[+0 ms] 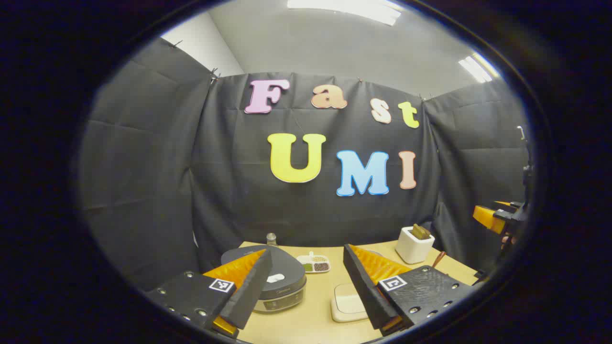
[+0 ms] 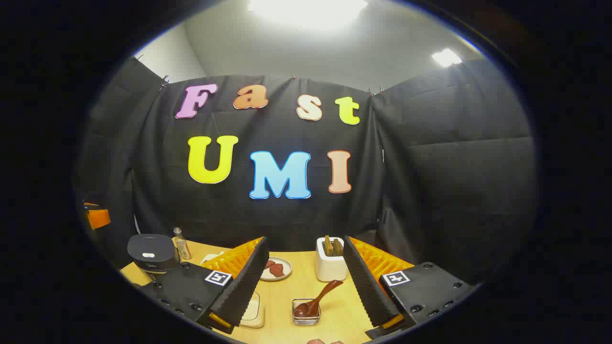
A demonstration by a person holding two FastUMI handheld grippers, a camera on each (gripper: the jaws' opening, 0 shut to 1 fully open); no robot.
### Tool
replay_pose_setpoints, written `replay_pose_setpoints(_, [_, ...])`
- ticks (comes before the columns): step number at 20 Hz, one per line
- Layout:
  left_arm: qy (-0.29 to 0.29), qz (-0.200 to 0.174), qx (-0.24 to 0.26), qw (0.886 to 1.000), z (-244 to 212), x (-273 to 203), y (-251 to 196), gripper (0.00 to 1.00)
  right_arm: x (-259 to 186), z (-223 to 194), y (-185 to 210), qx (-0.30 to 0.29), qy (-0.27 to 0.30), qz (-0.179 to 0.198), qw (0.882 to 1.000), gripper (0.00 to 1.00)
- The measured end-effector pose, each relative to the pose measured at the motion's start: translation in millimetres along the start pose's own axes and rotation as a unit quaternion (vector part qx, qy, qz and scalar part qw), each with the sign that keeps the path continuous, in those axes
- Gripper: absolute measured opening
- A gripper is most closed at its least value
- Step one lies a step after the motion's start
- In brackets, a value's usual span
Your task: Close the left gripper, press the button to open the rice cooker; take a wooden spoon from the chopstick holder with the right hand, scoop a spoonful of rice and pour it into the rice cooker, then put the wooden spoon back into the chopstick holder.
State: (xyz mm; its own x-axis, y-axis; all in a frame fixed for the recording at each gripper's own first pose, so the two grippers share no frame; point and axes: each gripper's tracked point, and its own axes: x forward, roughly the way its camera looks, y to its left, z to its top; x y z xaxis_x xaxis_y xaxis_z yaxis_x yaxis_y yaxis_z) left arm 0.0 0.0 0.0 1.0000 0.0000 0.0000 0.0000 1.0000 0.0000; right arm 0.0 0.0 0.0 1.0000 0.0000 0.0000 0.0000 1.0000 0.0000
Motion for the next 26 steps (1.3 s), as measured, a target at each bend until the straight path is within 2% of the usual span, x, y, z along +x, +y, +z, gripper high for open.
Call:
replay_pose_setpoints(6, [0.012, 0.000, -0.002, 1.000, -8.6, -3.5, 10.8, 0.95, 2.3, 2.3, 4.3, 0.018, 0.005, -0.003, 1.000, 0.97])
replay_pose_setpoints(12, [0.016, 0.008, -0.007, 1.000, -15.6, -10.8, 17.4, 0.95, -3.1, -5.7, 18.1, 0.004, 0.020, 0.014, 1.000, 0.97])
replay_pose_setpoints(26, [0.044, 0.015, -0.007, 0.999, -39.6, -31.1, 22.7, 0.94, -16.7, -22.6, 27.9, 0.001, 0.040, 0.024, 0.999, 0.97])
